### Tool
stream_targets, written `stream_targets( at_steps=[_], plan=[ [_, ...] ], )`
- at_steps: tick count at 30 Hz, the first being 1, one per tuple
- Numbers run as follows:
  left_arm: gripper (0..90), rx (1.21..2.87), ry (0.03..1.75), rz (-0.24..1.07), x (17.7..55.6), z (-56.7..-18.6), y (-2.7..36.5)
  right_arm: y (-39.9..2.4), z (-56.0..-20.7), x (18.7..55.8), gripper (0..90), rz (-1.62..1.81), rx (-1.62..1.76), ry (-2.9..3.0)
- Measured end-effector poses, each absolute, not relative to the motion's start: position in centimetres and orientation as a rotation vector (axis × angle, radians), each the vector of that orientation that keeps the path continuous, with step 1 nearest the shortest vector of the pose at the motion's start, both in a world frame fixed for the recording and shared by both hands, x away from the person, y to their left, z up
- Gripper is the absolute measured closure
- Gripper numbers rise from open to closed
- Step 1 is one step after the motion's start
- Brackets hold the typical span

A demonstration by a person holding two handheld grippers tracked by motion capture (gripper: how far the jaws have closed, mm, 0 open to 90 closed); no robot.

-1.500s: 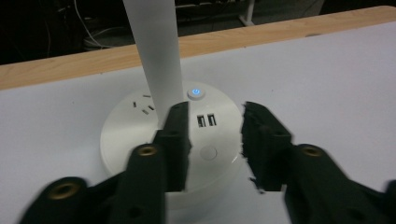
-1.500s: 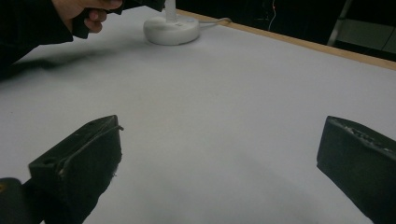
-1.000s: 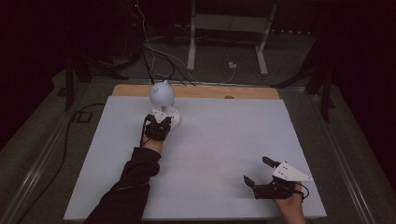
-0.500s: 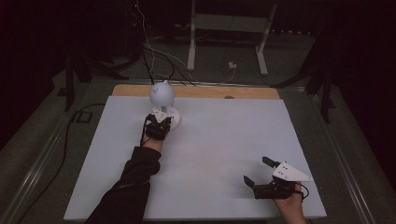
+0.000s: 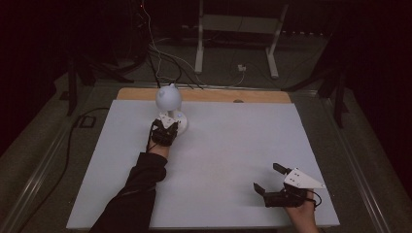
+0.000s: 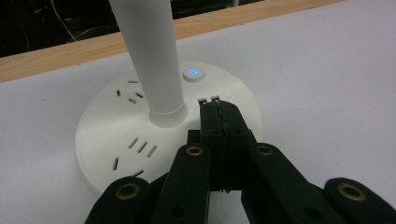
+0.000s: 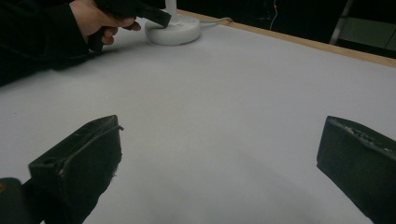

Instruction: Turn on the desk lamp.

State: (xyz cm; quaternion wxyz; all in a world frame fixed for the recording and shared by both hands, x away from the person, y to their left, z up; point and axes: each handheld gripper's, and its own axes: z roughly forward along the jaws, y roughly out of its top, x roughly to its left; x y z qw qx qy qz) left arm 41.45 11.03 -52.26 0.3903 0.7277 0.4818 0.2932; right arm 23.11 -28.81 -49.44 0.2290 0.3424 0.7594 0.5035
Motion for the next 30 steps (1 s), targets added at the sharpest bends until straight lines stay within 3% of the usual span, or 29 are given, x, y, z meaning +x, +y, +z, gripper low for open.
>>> stream_targets(
  at_steps=[30],
  plan=[
    [90.0, 1.857, 1.229, 0.763, 41.33, -52.2, 10.76, -28.72, -49.45, 23.09, 0.0, 1.388, 0.942, 2.096]
  ],
)
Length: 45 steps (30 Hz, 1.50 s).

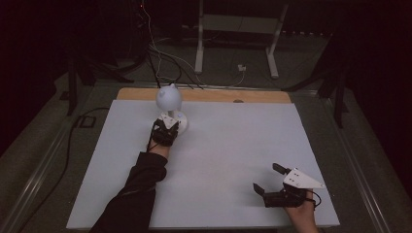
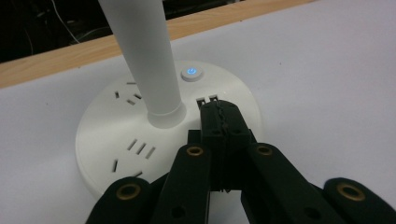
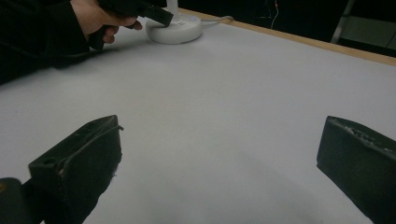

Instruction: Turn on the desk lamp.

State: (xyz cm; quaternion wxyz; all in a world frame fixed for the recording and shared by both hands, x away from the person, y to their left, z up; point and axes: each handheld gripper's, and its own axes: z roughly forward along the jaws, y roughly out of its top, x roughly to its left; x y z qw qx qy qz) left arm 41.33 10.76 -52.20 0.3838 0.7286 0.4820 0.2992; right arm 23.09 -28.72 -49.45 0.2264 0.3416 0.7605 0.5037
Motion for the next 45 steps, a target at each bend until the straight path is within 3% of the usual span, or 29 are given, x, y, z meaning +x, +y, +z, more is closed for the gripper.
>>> stream_targets(
  at_steps=[6, 11, 45],
  plan=[
    [84.8, 1.783, 1.274, 0.785, 41.0, -51.4, 11.4, -28.9, -49.4, 23.1, 0.0, 1.391, 0.946, 2.091],
    [90.0, 1.803, 1.241, 0.778, 41.1, -51.4, 11.2, -28.8, -49.5, 23.1, 0.0, 1.389, 0.943, 2.096],
    [90.0, 1.845, 1.204, 0.777, 41.4, -52.1, 11.2, -28.8, -49.5, 23.1, 0.0, 1.389, 0.95, 2.095]
  ],
)
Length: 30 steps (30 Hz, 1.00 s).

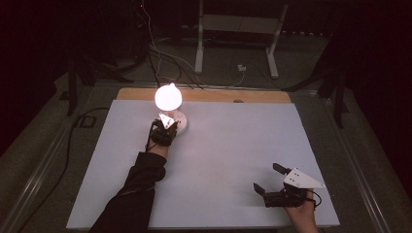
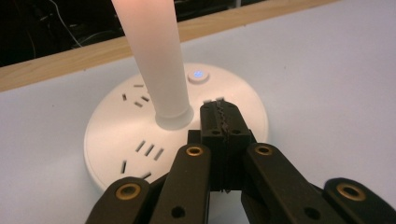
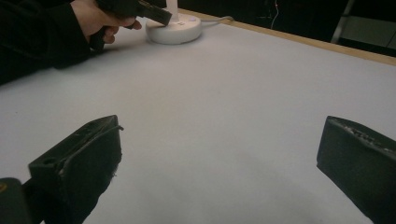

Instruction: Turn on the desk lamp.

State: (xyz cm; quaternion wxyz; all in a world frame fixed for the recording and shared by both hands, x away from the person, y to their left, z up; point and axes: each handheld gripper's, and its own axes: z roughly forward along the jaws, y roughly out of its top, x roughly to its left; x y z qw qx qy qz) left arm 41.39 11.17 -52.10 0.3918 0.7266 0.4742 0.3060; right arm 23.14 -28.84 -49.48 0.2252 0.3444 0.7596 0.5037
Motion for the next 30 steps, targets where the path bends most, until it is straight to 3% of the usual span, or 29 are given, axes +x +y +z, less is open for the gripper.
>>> stream_targets(
  at_steps=[3, 5, 7, 9, 15, 23, 26, 30],
  plan=[
    [89.7, 1.831, 1.205, 0.761, 41.2, -51.7, 11.1, -28.9, -49.5, 23.2, 0.0, 1.39, 0.949, 2.096],
    [79.8, 1.831, 1.211, 0.746, 41.0, -51.4, 11.0, -28.8, -49.5, 23.1, 0.0, 1.39, 0.945, 2.096],
    [77.3, 1.833, 1.21, 0.735, 40.9, -51.0, 10.9, -28.9, -49.4, 23.1, 0.0, 1.39, 0.943, 2.094],
    [65.4, 1.823, 1.239, 0.742, 40.7, -50.6, 10.8, -28.9, -49.4, 23.1, 0.0, 1.391, 0.948, 2.094],
    [41.4, 1.782, 1.277, 0.725, 40.3, -49.6, 10.8, -28.8, -49.4, 23.1, 0.0, 1.388, 0.946, 2.096],
    [10.2, 1.809, 1.28, 0.591, 40.0, -49.0, 10.7, -28.8, -49.4, 23.1, 0.0, 1.388, 0.946, 2.097],
    [2.7, 1.827, 1.254, 0.532, 39.7, -48.7, 10.7, -28.8, -49.4, 23.1, 0.0, 1.39, 0.946, 2.097],
    [0.7, 1.829, 1.213, 0.478, 39.2, -47.8, 10.6, -28.8, -49.5, 23.2, 0.0, 1.39, 0.947, 2.098]
  ],
)
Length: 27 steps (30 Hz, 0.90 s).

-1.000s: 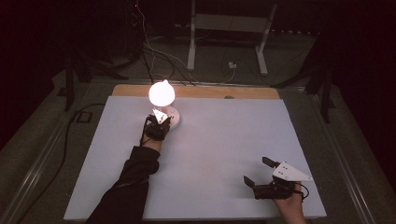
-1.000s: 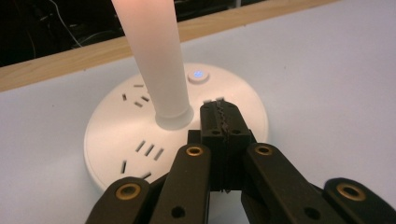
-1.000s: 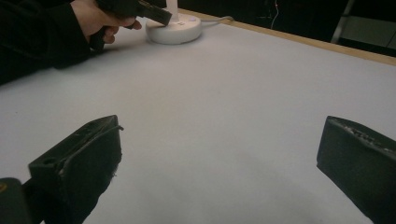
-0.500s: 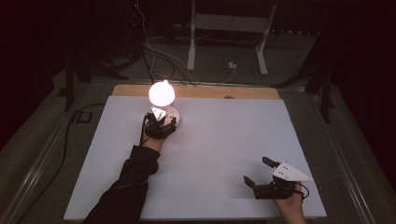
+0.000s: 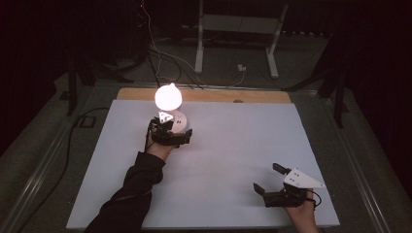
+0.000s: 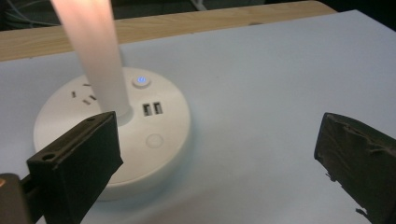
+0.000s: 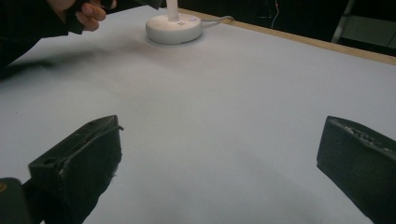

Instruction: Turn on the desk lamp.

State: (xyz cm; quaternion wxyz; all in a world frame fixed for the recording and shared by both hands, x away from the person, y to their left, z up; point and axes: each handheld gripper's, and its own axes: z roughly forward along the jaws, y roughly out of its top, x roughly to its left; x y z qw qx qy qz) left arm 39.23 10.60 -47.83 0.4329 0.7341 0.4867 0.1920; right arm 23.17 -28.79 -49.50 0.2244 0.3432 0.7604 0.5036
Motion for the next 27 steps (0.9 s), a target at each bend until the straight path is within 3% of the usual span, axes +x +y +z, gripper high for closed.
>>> stream_targets(
  at_steps=[6, 27],
  plan=[
    [0.4, 1.857, 1.136, 0.404, 38.1, -46.1, 10.6, -28.7, -49.5, 23.2, 0.0, 1.39, 0.949, 2.101],
    [0.4, 1.874, 0.88, 0.33, 32.2, -43.4, 14.0, -28.5, -49.6, 23.3, 0.0, 1.381, 0.951, 2.105]
  ],
)
